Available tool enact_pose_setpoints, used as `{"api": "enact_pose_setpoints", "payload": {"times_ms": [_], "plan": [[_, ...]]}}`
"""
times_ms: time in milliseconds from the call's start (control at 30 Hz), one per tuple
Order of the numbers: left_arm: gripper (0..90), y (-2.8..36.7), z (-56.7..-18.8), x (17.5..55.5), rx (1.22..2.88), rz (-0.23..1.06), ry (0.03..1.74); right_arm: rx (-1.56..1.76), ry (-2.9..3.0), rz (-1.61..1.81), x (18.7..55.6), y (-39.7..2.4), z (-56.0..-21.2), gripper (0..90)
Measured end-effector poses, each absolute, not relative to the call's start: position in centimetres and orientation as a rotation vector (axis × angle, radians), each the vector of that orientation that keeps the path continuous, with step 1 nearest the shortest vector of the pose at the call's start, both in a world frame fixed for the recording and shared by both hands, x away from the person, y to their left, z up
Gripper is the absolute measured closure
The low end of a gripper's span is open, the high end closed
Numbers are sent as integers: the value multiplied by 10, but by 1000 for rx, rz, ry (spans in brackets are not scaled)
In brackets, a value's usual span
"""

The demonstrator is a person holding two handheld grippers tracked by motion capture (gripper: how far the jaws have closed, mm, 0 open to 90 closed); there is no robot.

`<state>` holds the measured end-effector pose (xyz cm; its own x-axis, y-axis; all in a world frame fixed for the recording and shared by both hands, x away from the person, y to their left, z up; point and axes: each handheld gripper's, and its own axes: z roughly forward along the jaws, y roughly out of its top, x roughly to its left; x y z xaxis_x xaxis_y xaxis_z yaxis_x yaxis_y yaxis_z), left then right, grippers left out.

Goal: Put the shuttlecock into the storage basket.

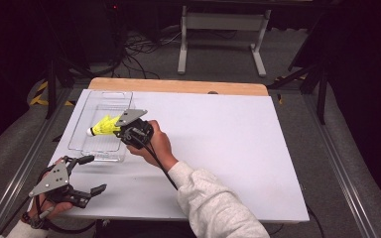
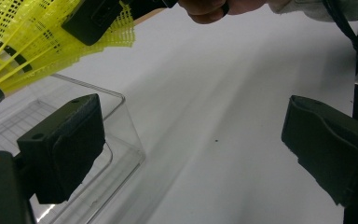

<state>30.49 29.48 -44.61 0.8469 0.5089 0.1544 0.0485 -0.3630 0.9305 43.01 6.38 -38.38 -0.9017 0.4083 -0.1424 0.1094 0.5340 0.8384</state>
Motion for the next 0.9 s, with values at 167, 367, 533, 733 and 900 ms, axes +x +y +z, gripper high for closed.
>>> {"api": "enact_pose_setpoints", "payload": {"times_ms": [167,367,533,733,900], "plan": [[68,296,-446,304,1897,510,417,405,2476,1289,431,74,-384,883],[68,297,-446,304,1890,510,420,387,2495,1282,433,85,-384,883],[69,298,-446,303,1885,506,424,376,2506,1273,433,92,-385,883],[69,298,-446,303,1882,504,425,373,2524,1266,437,99,-389,883],[69,299,-446,302,1880,507,424,364,2541,1249,438,106,-392,883]]}}
